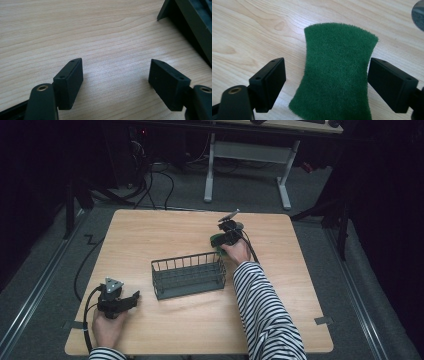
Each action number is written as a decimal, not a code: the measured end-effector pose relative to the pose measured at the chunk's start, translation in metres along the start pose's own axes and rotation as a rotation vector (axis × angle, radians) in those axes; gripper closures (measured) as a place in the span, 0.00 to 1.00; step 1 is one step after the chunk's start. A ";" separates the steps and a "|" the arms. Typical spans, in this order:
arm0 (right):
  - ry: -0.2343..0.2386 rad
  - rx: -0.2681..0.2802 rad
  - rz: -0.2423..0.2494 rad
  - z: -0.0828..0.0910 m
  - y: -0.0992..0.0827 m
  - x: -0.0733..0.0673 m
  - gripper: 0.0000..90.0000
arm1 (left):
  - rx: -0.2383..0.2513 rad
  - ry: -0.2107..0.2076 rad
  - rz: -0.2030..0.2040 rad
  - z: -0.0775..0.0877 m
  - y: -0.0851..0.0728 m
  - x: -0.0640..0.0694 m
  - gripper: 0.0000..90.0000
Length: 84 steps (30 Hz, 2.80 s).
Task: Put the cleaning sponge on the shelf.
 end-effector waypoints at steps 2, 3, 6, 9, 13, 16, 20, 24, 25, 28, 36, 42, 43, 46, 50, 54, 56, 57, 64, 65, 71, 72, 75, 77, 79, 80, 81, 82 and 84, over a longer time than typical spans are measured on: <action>-0.021 -0.022 0.005 -0.005 -0.001 0.001 0.18 | 0.000 0.000 0.000 0.000 0.000 0.000 0.31; -0.021 -0.022 0.005 -0.005 -0.001 0.001 0.18 | 0.000 -0.001 0.000 0.000 0.000 0.000 0.31; -0.055 -0.057 0.012 -0.012 -0.005 0.003 0.21 | 0.000 -0.001 0.000 0.000 0.000 0.000 0.31; -0.034 -0.045 -0.005 -0.012 -0.005 0.003 0.28 | -0.001 0.000 -0.001 0.000 0.000 0.000 0.31; -0.057 -0.036 0.028 -0.008 -0.005 0.001 0.29 | 0.000 0.001 -0.002 0.000 0.000 0.000 0.31; -0.068 -0.035 0.032 -0.004 -0.005 0.002 0.29 | -0.001 0.001 -0.002 0.000 0.000 0.000 0.31; -0.062 -0.009 0.024 0.002 -0.006 0.003 0.30 | -0.001 0.001 -0.002 0.000 0.000 0.000 0.31; -0.070 -0.006 0.018 0.008 -0.008 0.008 0.30 | -0.003 -0.001 -0.003 0.000 0.000 0.000 0.31; -0.065 0.000 0.013 0.012 -0.009 0.011 0.30 | 0.000 -0.001 0.000 0.000 0.000 0.000 0.31; -0.066 0.003 0.010 0.016 -0.011 0.013 0.30 | 0.000 -0.001 0.000 0.000 0.000 0.000 0.31; -0.046 0.049 0.009 0.038 -0.013 0.018 0.30 | -0.001 0.001 0.000 0.000 0.000 0.000 0.31; -0.043 0.080 0.019 0.057 -0.015 0.020 0.30 | 0.001 0.002 0.000 0.000 0.000 0.000 0.31; -0.043 0.089 0.020 0.062 -0.015 0.020 0.30 | -0.001 0.002 -0.001 0.000 0.000 0.000 0.31; -0.032 0.127 0.029 0.079 -0.017 0.021 0.30 | -0.001 0.001 0.000 0.000 0.000 0.000 0.31; -0.017 0.163 0.028 0.098 -0.019 0.023 0.30 | 0.000 0.001 0.000 0.000 0.000 0.000 0.31; -0.013 0.189 0.043 0.115 -0.022 0.023 0.30 | 0.001 -0.002 0.002 0.000 0.000 0.000 0.31; -0.012 0.195 0.049 0.118 -0.023 0.023 0.30 | 0.001 -0.002 0.002 0.000 0.000 0.000 0.31; -0.008 0.209 0.059 0.125 -0.026 0.021 0.30 | 0.001 -0.001 0.001 0.000 0.000 0.000 0.31; 0.027 0.233 0.103 0.142 -0.037 0.009 0.30 | 0.001 -0.001 0.000 0.000 0.000 0.000 0.31; 0.027 0.233 0.103 0.142 -0.037 0.009 0.30 | 0.001 -0.001 0.000 0.000 0.000 0.000 0.31; 0.062 0.257 0.145 0.153 -0.045 -0.007 0.30 | 0.001 -0.003 0.002 0.000 0.000 0.000 0.31; 0.071 0.260 0.153 0.154 -0.047 -0.012 0.30 | 0.001 -0.003 0.002 0.000 0.000 0.000 0.31; 0.083 0.256 0.189 0.155 -0.052 -0.022 0.30 | 0.001 -0.002 0.001 0.000 0.000 0.000 0.31; 0.097 0.260 0.207 0.156 -0.055 -0.030 0.30 | 0.002 -0.005 0.004 0.000 0.000 0.000 0.30; 0.108 0.262 0.216 0.156 -0.056 -0.036 0.30 | 0.001 -0.004 0.003 0.000 0.000 0.000 0.31; 0.115 0.261 0.229 0.155 -0.057 -0.042 0.30 | 0.001 -0.003 0.002 0.000 0.000 0.000 0.30; 0.115 0.261 0.229 0.155 -0.057 -0.042 0.30 | 0.001 -0.004 0.002 0.000 0.000 0.000 0.30; 0.121 0.262 0.233 0.154 -0.057 -0.045 0.30 | 0.001 -0.005 0.003 0.000 0.000 0.000 0.30; 0.136 0.258 0.247 0.152 -0.057 -0.053 0.30 | -0.001 -0.005 0.001 0.000 0.000 0.000 0.30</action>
Point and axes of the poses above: each handheld gripper's, and its own axes: z roughly backward along the jaws, y roughly out of its top, x roughly to its right, the point moved 3 cm from there along -z, roughly forward along the jaws, and after that the axes turned 3 degrees about -y, right-handed, at the moved point
